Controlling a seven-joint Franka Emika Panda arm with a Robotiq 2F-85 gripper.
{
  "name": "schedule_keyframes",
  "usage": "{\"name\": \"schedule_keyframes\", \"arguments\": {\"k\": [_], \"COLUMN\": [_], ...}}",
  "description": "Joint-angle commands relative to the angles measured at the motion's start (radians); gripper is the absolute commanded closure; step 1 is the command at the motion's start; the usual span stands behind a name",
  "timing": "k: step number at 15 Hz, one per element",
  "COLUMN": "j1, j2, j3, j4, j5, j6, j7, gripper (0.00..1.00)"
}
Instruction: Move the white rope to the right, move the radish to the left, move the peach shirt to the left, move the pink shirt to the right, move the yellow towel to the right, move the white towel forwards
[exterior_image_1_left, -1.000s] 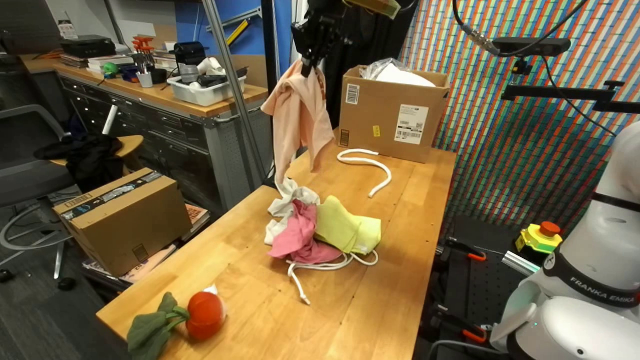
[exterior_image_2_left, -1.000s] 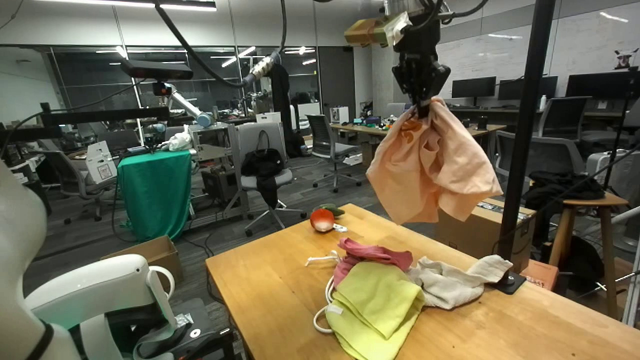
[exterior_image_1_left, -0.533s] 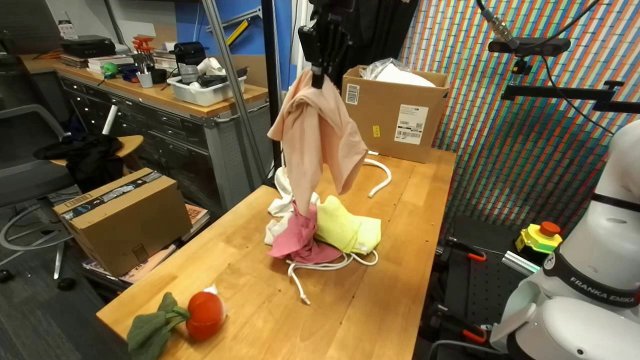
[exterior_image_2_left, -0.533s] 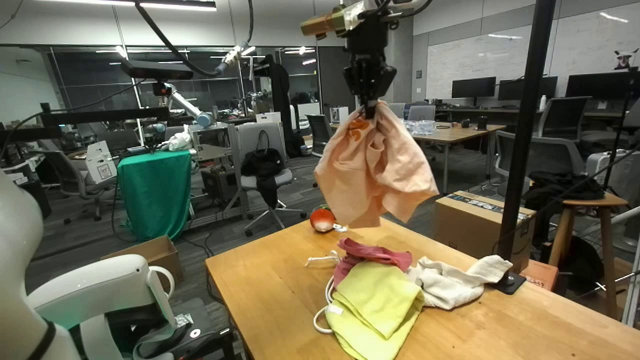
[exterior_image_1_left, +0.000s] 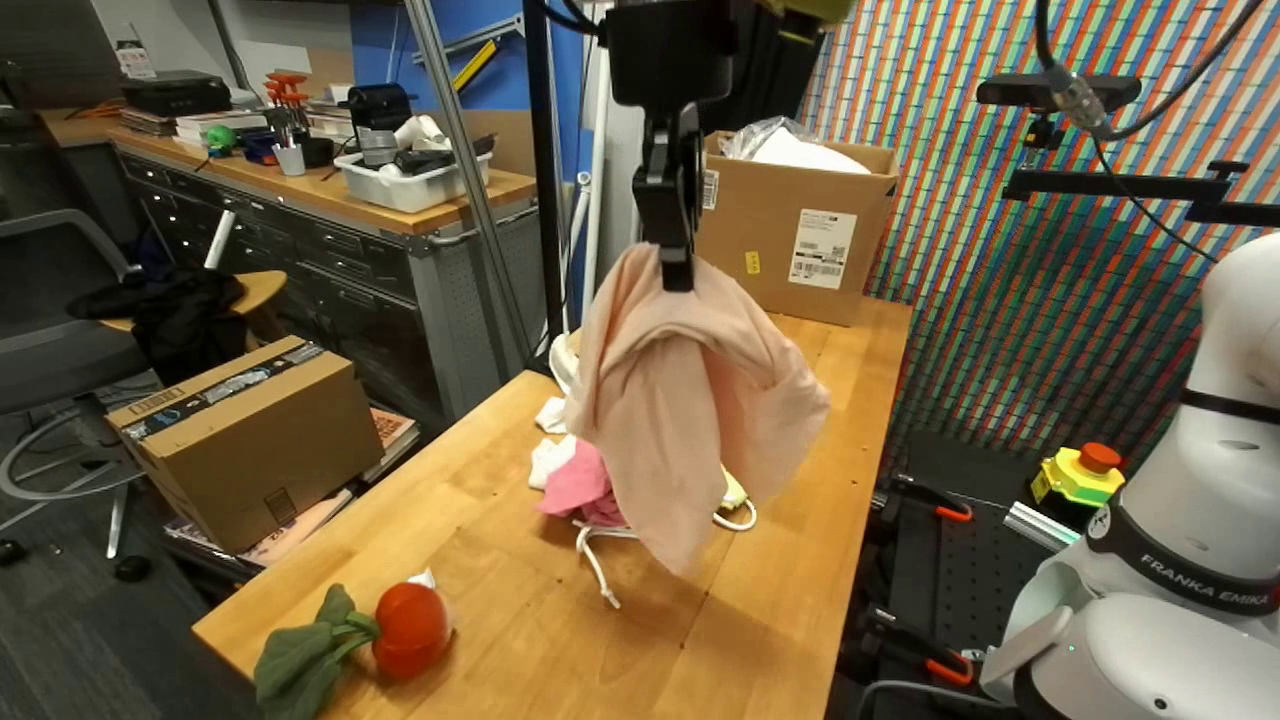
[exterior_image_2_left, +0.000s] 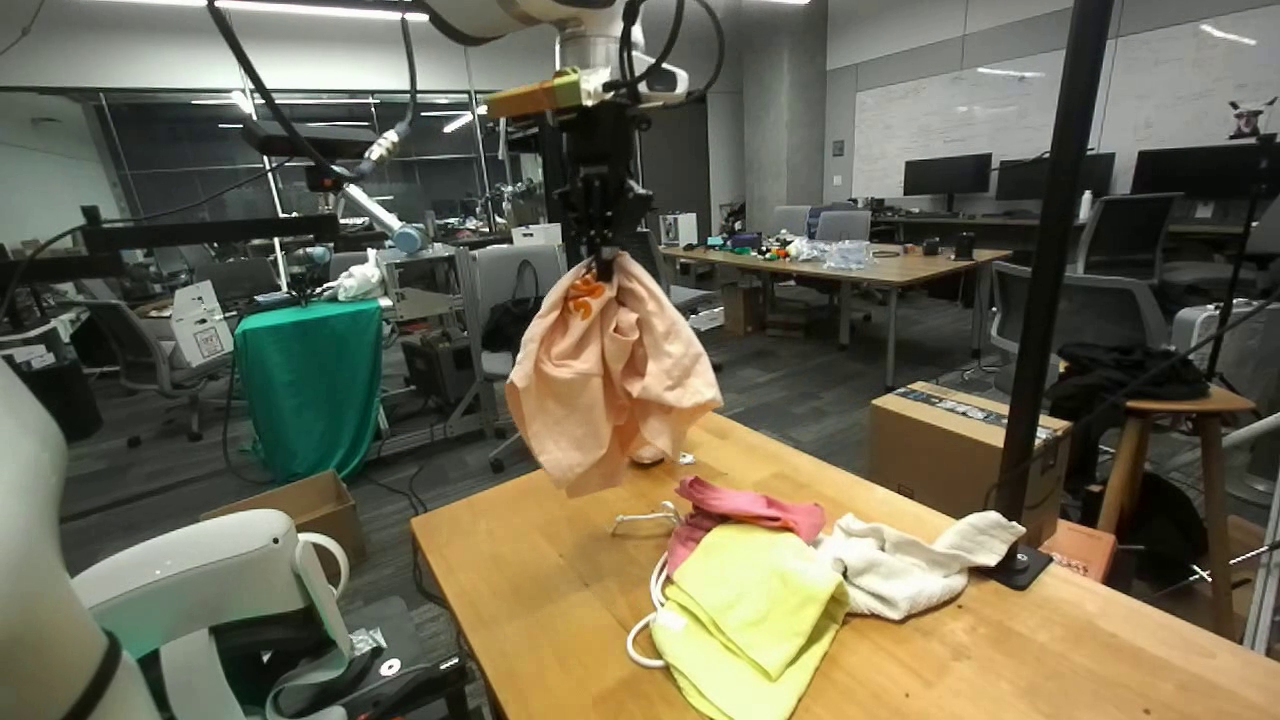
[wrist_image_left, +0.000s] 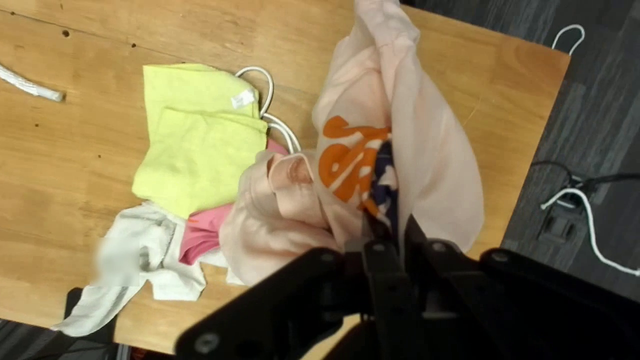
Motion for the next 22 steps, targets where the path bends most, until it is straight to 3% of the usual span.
{"name": "schedule_keyframes", "arguments": {"k": [1,8,19,22], "j1": [0.039,0.082,0.098,0.104], "j2": [-0.001,0.059,0.146,0.154], "j3": [0.037,0.057,0.072,0.079], "j4": [-0.054,-0.117,-0.195,-0.230], "j5": [-0.001,0.170,0.440,0.503], "j6": [0.002,0.027,0.167,0.257], "j7": [-0.035,-0.044,0.002,0.020], "gripper": [0.98,0.97,0.97,0.98]}}
